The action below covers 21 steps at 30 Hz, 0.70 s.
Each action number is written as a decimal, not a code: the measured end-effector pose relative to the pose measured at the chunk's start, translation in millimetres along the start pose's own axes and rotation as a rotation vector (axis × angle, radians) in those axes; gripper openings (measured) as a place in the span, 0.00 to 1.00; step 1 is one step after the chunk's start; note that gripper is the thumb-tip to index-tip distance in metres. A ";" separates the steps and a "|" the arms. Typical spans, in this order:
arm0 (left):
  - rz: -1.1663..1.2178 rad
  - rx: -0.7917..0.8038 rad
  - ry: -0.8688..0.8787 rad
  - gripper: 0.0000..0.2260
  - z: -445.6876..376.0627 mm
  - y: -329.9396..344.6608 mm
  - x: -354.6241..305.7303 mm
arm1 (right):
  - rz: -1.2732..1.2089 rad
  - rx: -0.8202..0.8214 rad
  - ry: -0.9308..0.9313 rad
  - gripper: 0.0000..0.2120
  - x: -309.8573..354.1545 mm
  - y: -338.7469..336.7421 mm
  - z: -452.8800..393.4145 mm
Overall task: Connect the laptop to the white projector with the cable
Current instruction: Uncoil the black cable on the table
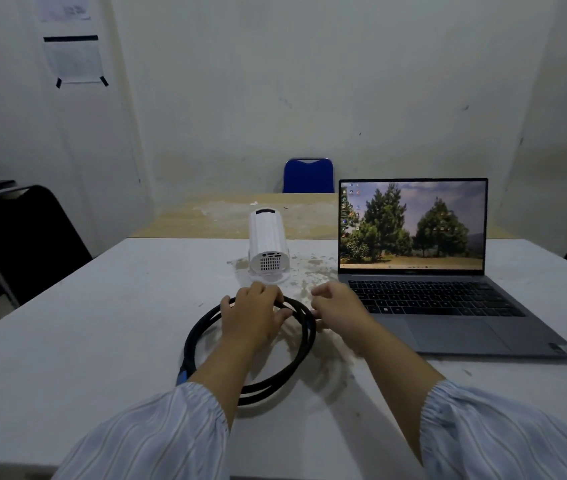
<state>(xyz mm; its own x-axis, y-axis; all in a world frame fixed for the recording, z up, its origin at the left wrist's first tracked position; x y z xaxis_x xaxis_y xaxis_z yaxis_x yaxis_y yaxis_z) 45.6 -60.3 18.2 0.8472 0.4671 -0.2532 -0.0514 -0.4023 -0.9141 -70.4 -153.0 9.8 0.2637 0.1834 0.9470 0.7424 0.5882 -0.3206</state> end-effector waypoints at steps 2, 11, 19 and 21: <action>-0.004 -0.030 -0.014 0.12 0.6 -2.2 0.4 | 0.047 0.023 -0.010 0.11 2.2 1.7 0.0; 0.052 -0.014 -0.017 0.13 1.4 -5.8 4.8 | 0.119 0.111 -0.022 0.11 -4.1 8.4 4.9; -0.001 0.030 0.019 0.11 -1.5 -12.9 2.5 | 0.169 0.147 -0.069 0.16 -2.5 12.7 5.2; -0.001 0.045 0.019 0.11 -2.7 -17.5 3.5 | 0.211 0.121 -0.081 0.13 -1.0 12.6 3.9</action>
<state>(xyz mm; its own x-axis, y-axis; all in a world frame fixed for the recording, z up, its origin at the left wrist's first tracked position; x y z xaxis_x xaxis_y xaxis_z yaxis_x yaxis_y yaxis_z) 50.8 -53.7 34.2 0.8570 0.4523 -0.2469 -0.0741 -0.3659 -0.9277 -63.7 -142.7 4.8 0.3506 0.3718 0.8596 0.5956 0.6197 -0.5110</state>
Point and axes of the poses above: each hand's wrist, its own z-axis away from the middle knuckle, its own y-axis out of the palm, x = y × z, the point moved 8 cm from there along -z, towards the middle knuckle, and after that the axes turned 1 degree about x, right-handed, at the moved point
